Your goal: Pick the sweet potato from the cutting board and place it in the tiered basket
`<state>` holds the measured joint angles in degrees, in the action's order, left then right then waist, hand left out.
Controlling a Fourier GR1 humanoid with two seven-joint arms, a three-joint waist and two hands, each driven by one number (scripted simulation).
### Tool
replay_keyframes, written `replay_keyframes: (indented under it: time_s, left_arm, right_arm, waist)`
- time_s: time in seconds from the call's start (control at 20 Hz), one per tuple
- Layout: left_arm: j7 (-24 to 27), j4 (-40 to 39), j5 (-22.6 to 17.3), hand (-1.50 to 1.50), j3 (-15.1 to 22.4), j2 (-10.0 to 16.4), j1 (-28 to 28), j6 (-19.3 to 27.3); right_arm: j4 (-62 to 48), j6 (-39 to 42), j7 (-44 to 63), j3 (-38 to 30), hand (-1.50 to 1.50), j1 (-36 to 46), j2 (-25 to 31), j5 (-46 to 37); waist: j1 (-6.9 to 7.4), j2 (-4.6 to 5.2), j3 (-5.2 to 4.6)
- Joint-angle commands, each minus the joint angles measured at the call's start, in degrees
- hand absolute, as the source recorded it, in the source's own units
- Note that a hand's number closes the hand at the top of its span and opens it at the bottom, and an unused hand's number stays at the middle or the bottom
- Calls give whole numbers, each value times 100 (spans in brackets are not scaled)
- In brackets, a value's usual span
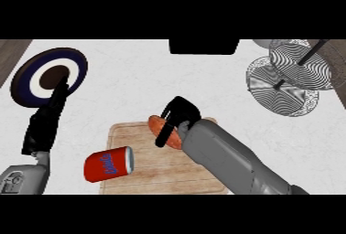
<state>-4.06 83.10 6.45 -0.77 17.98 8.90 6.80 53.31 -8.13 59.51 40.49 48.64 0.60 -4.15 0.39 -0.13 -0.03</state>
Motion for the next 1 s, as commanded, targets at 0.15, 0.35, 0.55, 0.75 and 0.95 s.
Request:
replay_keyframes:
  time_s: [0.15, 0.35, 0.55, 0.75, 0.95]
  left_arm:
    - [44, -189, -54, 0, -128, 94, 36, -158]
    - [28, 50, 31, 0, -112, -35, -148, 51]
    - [-21, -37, 89, 0, -89, -44, -227, 56]
    - [-54, -1, -9, 0, -216, 60, -159, -53]
    - [272, -2, 113, 0, -113, -89, -354, 24]
  right_arm:
    - [1036, -355, -825, 901, 150, -306, 311, -1242]
    - [2214, -1301, -888, 887, 150, -710, 648, -1843]
    - [3063, -1709, -385, 549, 150, -269, 1045, -2662]
    - [3918, -1746, 61, 230, 150, -306, 1497, -3433]
    - [4635, -818, 593, -499, 150, 118, 2042, -3578]
  waist:
    - [-121, -26, 3]
    - [-212, -66, 8]
    - [-271, -92, 3]
    - [-239, -67, 3]
    - [-172, -48, -2]
